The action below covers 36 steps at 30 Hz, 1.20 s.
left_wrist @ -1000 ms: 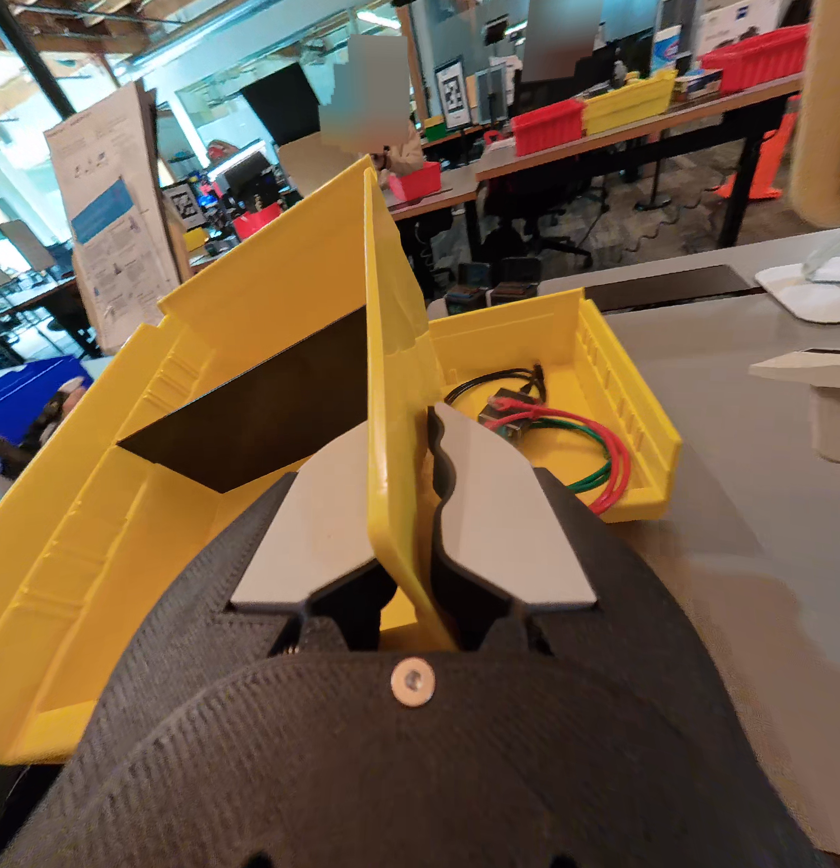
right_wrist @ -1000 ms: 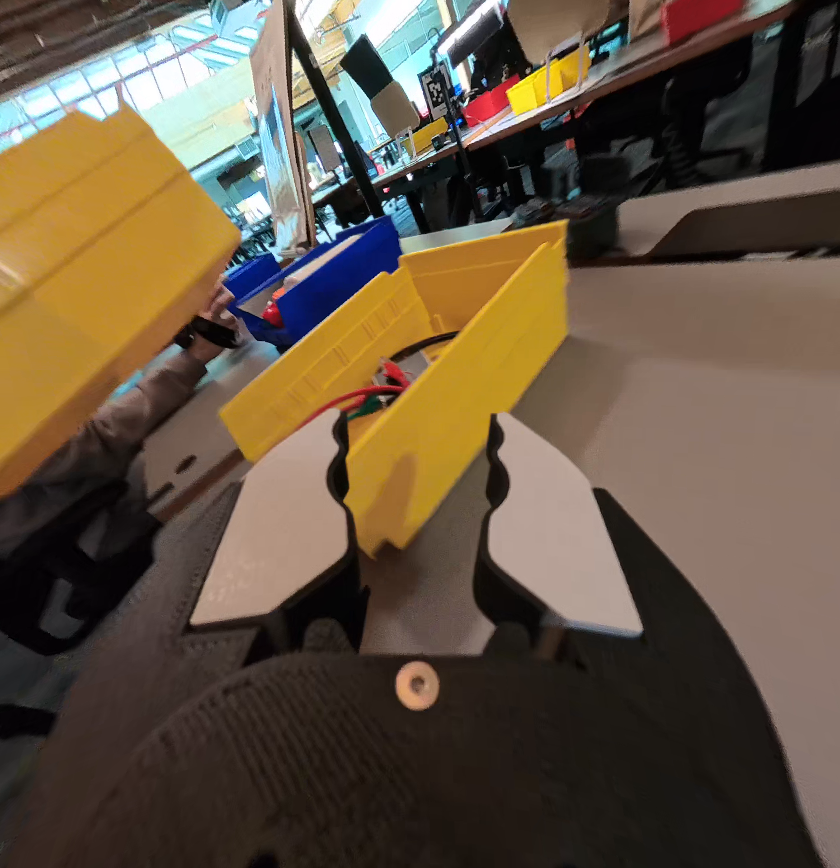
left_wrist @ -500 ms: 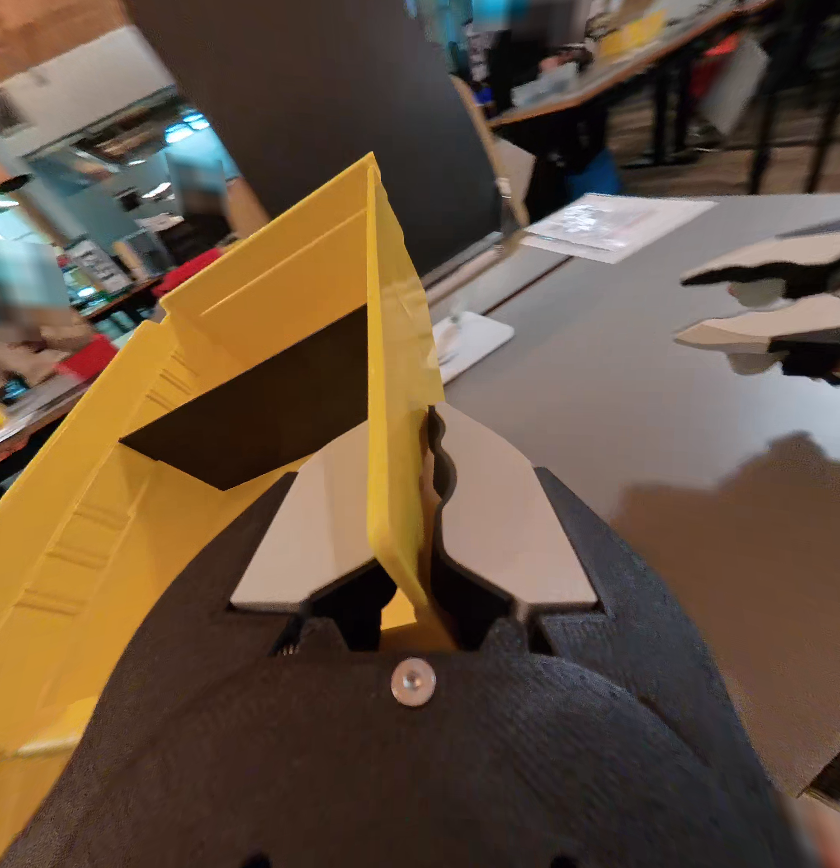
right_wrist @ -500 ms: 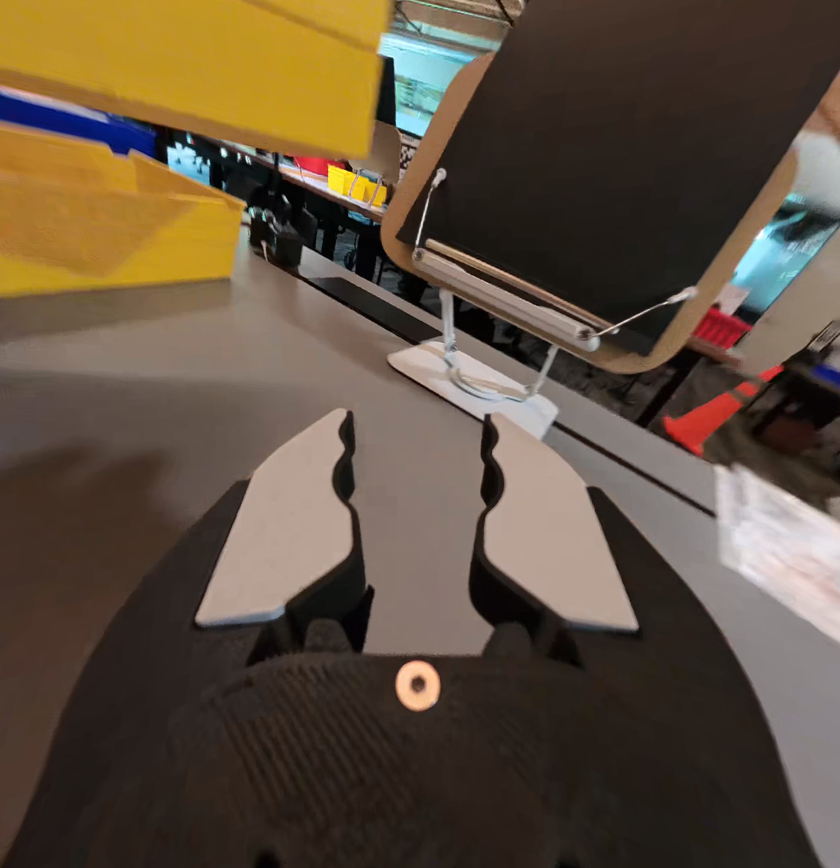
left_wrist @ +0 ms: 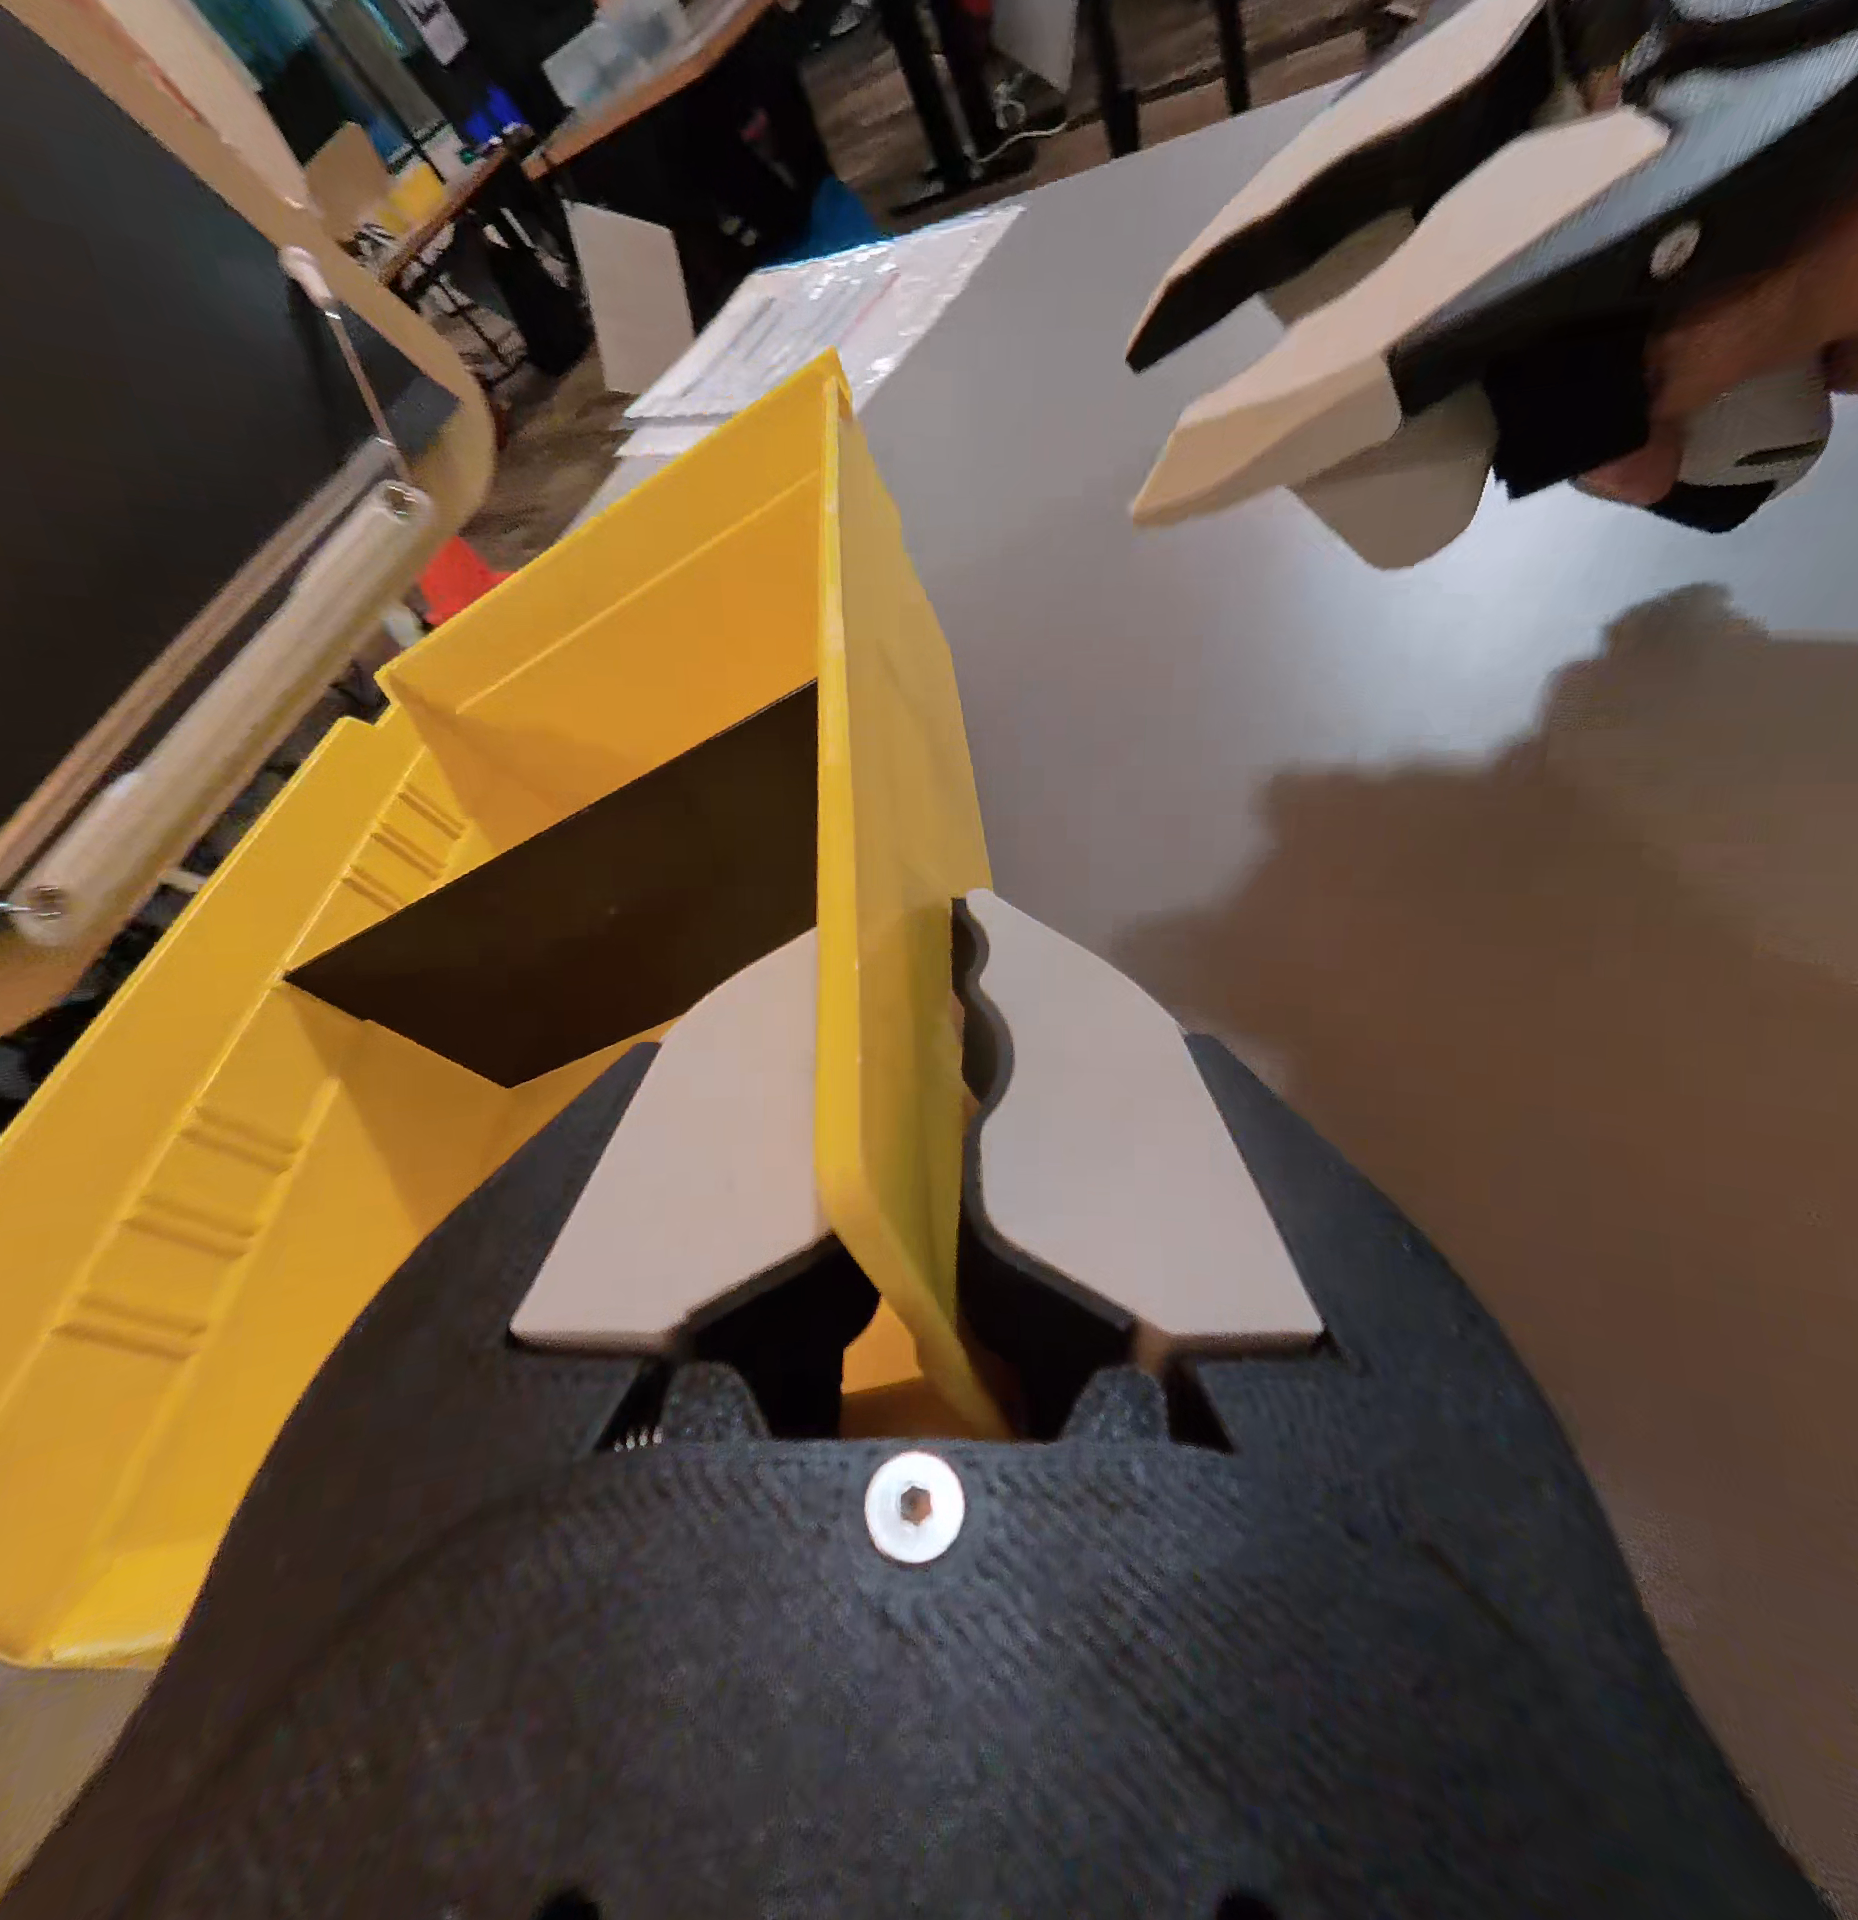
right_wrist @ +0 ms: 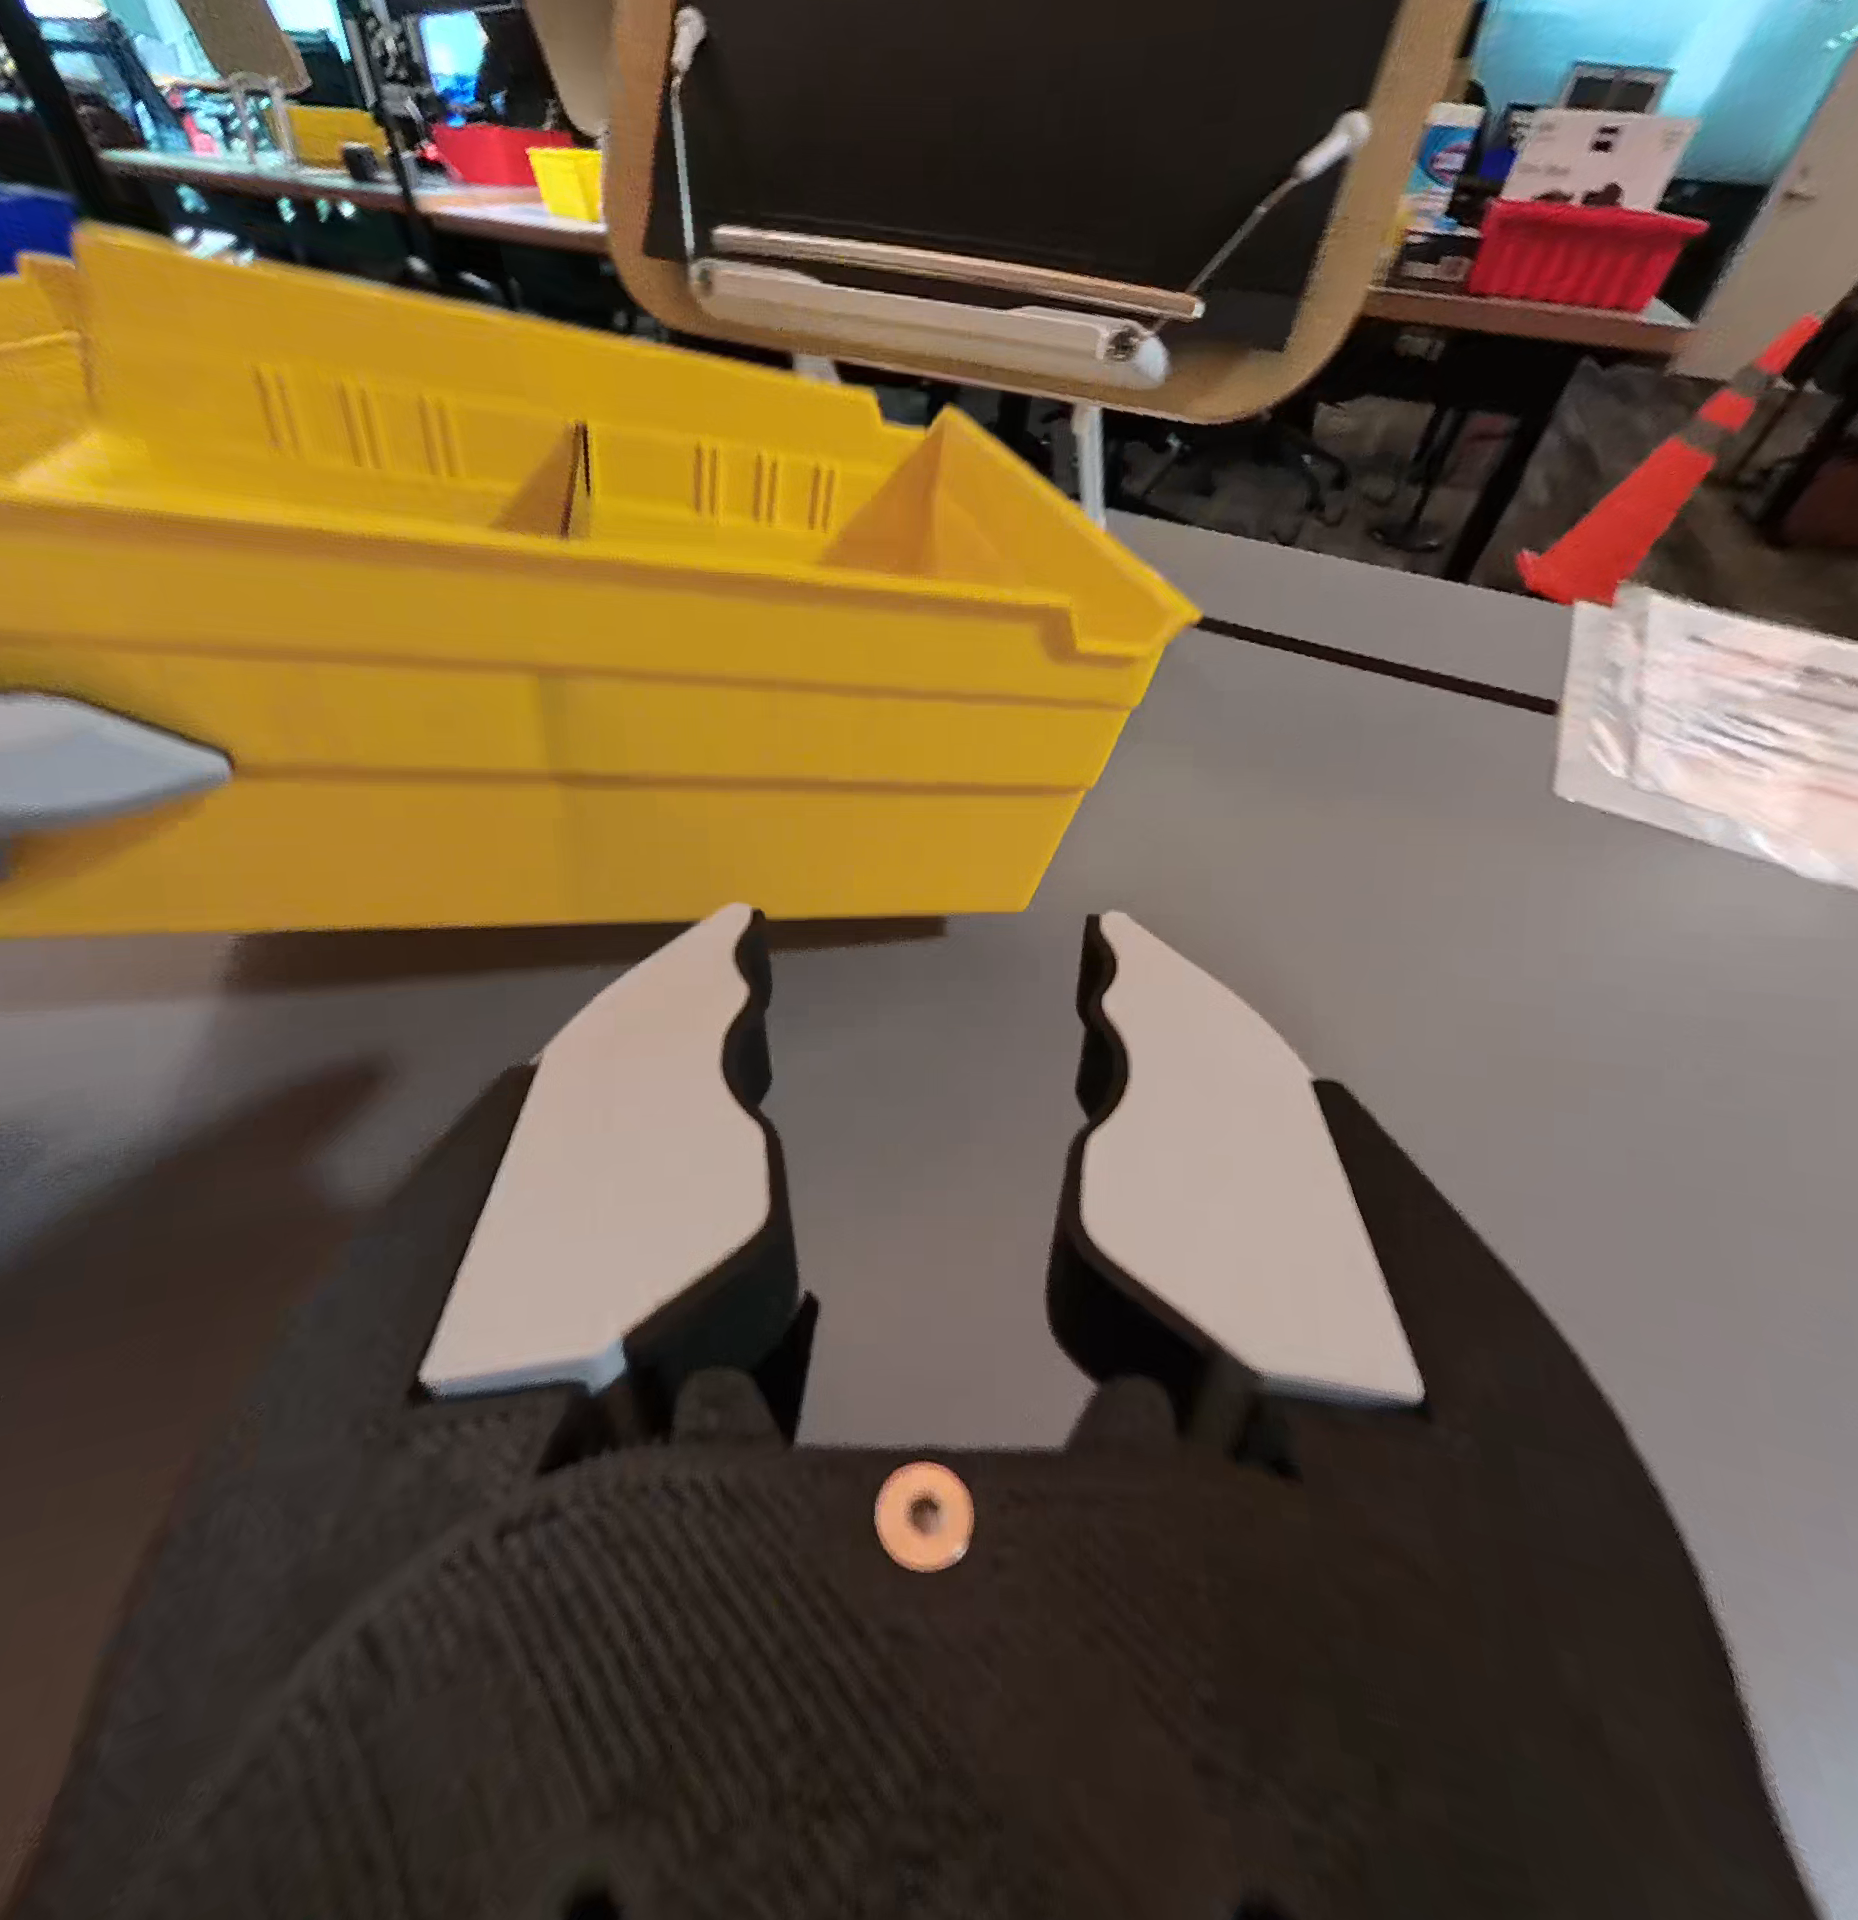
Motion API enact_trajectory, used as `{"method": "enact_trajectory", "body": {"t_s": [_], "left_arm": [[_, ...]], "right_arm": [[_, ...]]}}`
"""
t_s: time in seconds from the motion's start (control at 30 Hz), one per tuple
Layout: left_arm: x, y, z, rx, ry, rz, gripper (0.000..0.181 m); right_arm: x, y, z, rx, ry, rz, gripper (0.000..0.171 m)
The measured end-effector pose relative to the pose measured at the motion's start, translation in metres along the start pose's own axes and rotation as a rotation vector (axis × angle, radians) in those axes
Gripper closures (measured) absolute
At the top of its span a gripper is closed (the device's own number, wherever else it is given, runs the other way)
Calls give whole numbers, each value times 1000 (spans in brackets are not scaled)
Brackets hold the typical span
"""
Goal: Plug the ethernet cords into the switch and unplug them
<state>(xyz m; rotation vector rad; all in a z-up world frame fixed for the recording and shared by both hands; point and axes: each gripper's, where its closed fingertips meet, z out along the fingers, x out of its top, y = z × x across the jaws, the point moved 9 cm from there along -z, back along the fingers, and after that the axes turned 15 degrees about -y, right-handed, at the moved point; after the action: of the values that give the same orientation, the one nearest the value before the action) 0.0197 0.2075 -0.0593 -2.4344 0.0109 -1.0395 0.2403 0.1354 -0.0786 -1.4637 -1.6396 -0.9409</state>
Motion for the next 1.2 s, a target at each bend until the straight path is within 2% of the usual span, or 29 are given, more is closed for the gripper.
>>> {"method": "enact_trajectory", "body": {"t_s": [0.2,0.3,0.4,0.5,0.67,0.77,0.9,1.03,1.13,1.2], "left_arm": [[-4,13,18,-29,24,38,173],[-9,14,22,-39,49,14,172],[-12,16,24,-37,50,32,168],[-13,22,26,-105,56,44,159],[-17,31,23,-190,64,43,128],[-20,28,14,-159,97,60,115],[-24,16,-5,-152,232,-62,108],[-36,0,-23,-114,319,-197,107],[-45,-5,-32,-93,306,-249,111],[-49,-1,-37,-169,238,-252,142]], "right_arm": [[-6,1,-10,65,17,162,115],[-4,-7,-7,265,62,415,112],[-2,-23,-1,466,115,635,101],[1,-41,5,504,89,598,96],[9,-51,13,446,51,423,97],[10,-42,17,443,67,454,97],[11,-25,25,438,90,515,97],[15,-12,33,443,139,600,98],[22,-8,34,417,197,610,97],[28,-8,34,381,229,573,97]]}}
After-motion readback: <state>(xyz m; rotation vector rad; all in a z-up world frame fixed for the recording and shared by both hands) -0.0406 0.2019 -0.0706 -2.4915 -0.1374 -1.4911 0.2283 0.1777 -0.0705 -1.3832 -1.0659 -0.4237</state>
